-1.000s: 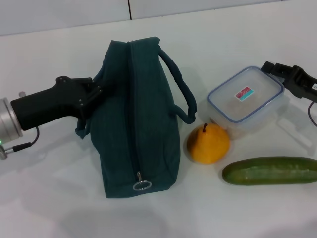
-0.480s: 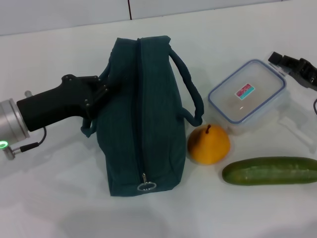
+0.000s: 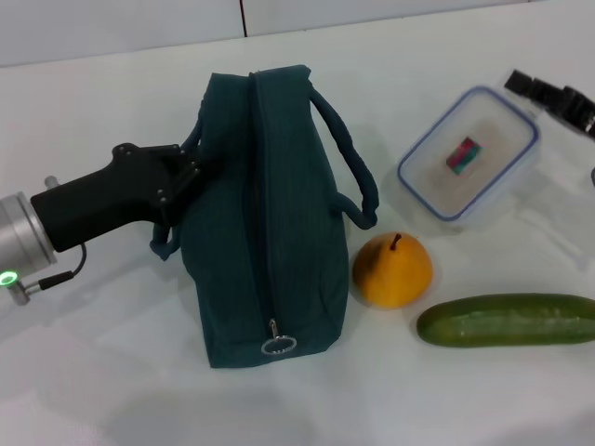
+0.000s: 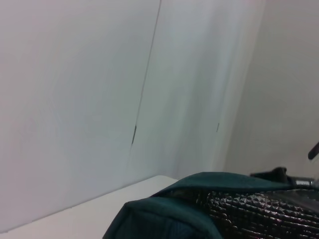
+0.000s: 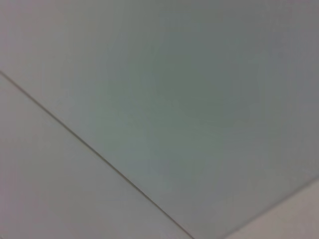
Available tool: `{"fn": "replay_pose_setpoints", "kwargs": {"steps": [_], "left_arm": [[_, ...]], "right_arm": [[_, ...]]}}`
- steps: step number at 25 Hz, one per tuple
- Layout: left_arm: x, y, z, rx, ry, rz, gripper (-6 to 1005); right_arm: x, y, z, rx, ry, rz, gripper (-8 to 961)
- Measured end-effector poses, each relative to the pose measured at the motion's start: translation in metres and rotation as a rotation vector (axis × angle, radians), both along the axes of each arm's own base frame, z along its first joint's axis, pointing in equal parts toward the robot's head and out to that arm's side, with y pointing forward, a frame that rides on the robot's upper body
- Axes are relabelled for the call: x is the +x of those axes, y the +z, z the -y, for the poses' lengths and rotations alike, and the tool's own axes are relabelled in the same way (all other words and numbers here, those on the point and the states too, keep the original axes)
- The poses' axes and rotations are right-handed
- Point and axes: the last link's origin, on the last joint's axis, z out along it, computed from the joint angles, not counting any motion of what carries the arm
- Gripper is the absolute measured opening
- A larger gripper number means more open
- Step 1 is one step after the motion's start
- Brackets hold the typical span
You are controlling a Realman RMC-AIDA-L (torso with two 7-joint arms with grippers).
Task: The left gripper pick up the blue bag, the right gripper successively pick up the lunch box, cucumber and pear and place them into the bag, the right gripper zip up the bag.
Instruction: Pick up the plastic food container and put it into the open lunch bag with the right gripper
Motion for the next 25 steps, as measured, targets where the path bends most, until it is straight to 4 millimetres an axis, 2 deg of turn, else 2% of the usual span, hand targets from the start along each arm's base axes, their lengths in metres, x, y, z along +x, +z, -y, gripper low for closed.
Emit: {"fn": "replay_pose_setpoints", "kwargs": {"steps": [11,17,22,25], "left_arm": [[-0.001,0.001,0.004,0.006,-0.025,-0.003,47],[0.002,0.001,0.006,0.003,-0.046,0.013,47],[0.003,0.003,0.007,0.017,-0.068,0.014,47],[0.004,0.001,0.007,0.014,-0.075,0.014,47]], "right_arm": [[-0.026,0.017,-0.014,0.041,0.150,0.044,107],[-0.047,0.028,-0.022,0.066,0.258,0.046,111],[-0.074,0.036,-0.035,0.074,0.365,0.036,114],[-0.097,0.041,-0.047,0.074,0.440,0.013,116]]}}
